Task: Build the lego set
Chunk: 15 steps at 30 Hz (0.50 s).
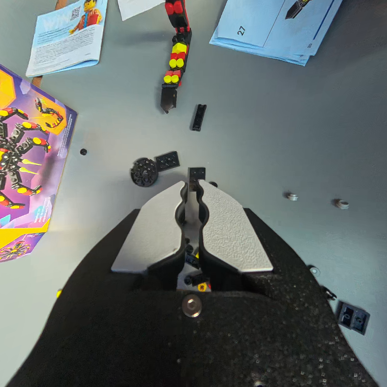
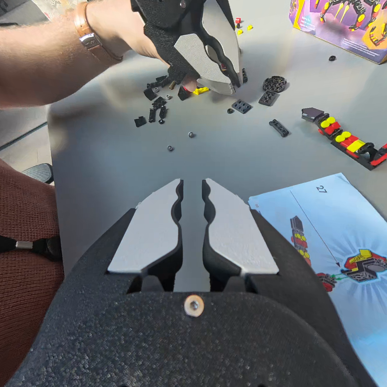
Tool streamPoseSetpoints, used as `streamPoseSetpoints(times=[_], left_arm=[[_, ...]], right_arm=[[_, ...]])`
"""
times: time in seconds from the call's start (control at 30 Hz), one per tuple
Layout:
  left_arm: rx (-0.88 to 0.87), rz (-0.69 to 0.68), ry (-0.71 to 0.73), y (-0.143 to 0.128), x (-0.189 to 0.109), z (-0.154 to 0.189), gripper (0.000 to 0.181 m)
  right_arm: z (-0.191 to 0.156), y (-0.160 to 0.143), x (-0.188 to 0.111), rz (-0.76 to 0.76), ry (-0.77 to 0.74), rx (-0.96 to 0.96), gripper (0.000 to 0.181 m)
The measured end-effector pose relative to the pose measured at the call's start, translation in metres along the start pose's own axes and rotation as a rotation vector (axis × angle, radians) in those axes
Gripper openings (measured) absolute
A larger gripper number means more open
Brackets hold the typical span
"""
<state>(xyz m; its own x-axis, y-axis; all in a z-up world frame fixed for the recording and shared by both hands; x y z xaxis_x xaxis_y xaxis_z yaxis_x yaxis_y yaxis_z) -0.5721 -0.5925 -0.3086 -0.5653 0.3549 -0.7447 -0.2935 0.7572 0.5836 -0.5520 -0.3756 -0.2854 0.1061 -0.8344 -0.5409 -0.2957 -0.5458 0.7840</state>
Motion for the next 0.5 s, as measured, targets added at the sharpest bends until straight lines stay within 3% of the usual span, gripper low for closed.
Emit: streamPoseSetpoints(times=[0.03,0.1,0.3,0.5], left_arm=[[-0.023,-0.02,-0.072,0.0,0.007,-0.003,0.003],[-0.06,-0.045,-0.177,-0.001,0.018,-0.008,0.0],[-0.018,-0.066,-0.291,0.02,0.034,-0.006,0.0],[0.15,-0.023,-0.419,0.074,0.044,0.07,0.0]], right_arm=[[-0.001,-0.006,-0.006,0.004,-0.002,0.009,0.016],[-0.002,-0.017,-0.017,0.01,-0.017,0.021,0.017],[0.0,-0.047,-0.07,0.059,-0.098,0.079,0.019],[0.004,-0.073,-0.147,0.172,-0.25,0.134,0.02]])
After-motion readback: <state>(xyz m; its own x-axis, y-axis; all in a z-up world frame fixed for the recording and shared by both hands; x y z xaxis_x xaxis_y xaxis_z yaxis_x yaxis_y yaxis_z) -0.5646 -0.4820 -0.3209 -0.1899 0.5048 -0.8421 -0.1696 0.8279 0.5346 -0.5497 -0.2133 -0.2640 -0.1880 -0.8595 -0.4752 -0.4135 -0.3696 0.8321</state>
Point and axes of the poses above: each gripper's, where its closed fingertips meet, x out along the fingers, y out of its top, z = x × y across the jaws, the point moved 6 cm from there along -x, back along the fingers, and after that the axes turned 7 degrees about x, right-handed, at the moved point
